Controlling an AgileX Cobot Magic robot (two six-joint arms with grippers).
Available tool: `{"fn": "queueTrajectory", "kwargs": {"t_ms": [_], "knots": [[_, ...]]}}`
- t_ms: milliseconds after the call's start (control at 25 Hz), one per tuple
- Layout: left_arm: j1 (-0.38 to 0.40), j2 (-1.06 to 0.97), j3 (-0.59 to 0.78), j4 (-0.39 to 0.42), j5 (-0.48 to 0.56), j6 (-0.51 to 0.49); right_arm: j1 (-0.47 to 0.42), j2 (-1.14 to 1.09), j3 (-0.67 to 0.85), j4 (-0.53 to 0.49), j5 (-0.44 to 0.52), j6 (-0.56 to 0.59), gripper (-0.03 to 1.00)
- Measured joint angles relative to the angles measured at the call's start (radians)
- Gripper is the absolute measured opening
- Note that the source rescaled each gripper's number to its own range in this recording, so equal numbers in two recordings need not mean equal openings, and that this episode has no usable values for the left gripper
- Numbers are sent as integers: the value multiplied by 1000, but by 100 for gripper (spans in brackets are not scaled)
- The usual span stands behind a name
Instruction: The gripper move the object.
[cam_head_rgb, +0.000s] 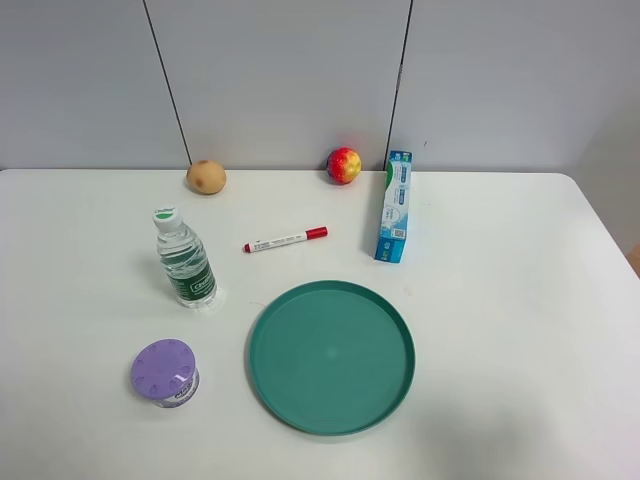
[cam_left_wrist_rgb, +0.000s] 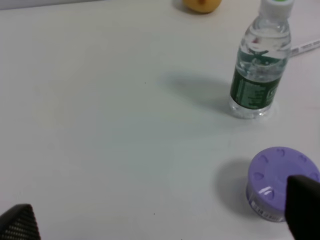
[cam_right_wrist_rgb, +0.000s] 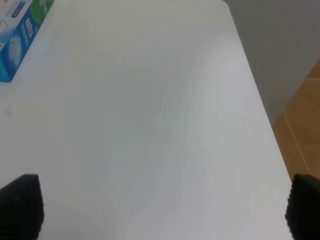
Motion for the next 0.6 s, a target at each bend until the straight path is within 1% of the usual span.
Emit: {"fn": "queueTrajectory", "kwargs": {"t_ms": [600], "knots": [[0, 0, 0, 0, 0, 0, 0, 0, 0, 0, 0, 0, 93]]}}
